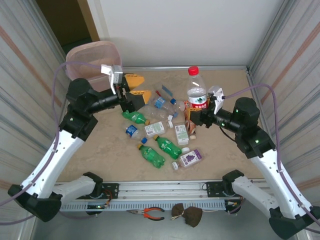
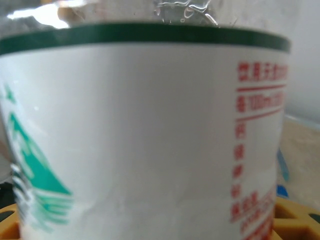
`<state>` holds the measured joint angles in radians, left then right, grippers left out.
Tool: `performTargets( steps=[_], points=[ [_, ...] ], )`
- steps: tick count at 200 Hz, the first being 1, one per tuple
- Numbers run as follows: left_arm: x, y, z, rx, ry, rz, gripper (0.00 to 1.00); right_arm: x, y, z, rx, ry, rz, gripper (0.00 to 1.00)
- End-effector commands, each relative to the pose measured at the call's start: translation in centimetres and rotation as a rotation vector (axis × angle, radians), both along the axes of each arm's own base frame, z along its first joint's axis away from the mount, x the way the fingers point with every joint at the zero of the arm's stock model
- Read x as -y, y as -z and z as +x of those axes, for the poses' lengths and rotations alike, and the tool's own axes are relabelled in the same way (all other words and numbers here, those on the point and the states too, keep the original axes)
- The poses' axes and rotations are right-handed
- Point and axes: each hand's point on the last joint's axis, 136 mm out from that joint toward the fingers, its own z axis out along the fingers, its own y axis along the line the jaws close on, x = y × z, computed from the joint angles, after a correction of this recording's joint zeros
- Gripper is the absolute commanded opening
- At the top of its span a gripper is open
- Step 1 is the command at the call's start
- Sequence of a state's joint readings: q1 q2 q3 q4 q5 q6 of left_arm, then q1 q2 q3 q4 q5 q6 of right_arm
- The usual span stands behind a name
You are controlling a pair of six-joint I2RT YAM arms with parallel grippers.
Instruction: Put the plastic bottles in the bin
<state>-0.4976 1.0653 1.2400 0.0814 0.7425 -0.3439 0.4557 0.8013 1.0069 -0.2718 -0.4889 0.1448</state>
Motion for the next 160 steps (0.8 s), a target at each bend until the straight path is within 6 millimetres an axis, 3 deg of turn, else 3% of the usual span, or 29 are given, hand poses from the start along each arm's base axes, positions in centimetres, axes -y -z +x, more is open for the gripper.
performTargets(
  steps=[1, 27, 47, 110, 160],
  points=[
    [1.7, -3.1, -2.4, 0.187, 0.099, -0.023, 0.89, -1.9, -3.0, -2.0, 0.12, -0.132, 0.036, 0.55],
    [4.3, -3.4, -4.0, 0.22, 0.205, -0.001, 0.9, -3.3, -4.8, -4.4, 0.197, -0.242, 0.039, 0.54],
    [6.0, -3.3, -4.8, 0.226, 0.26, 0.013, 0.92, -3.7, -5.7, -5.1, 0.228, -0.262, 0.045, 0.54],
    [10.0, -2.6, -6.1, 0.223, 0.355, 0.028, 0.94, -4.3, -6.3, -5.9, 0.267, -0.283, 0.054, 0.53],
    [11.6, -2.4, -7.5, 0.235, 0.44, 0.02, 0.89, -4.6, -6.5, -6.1, 0.278, -0.289, 0.056, 0.53]
  ],
)
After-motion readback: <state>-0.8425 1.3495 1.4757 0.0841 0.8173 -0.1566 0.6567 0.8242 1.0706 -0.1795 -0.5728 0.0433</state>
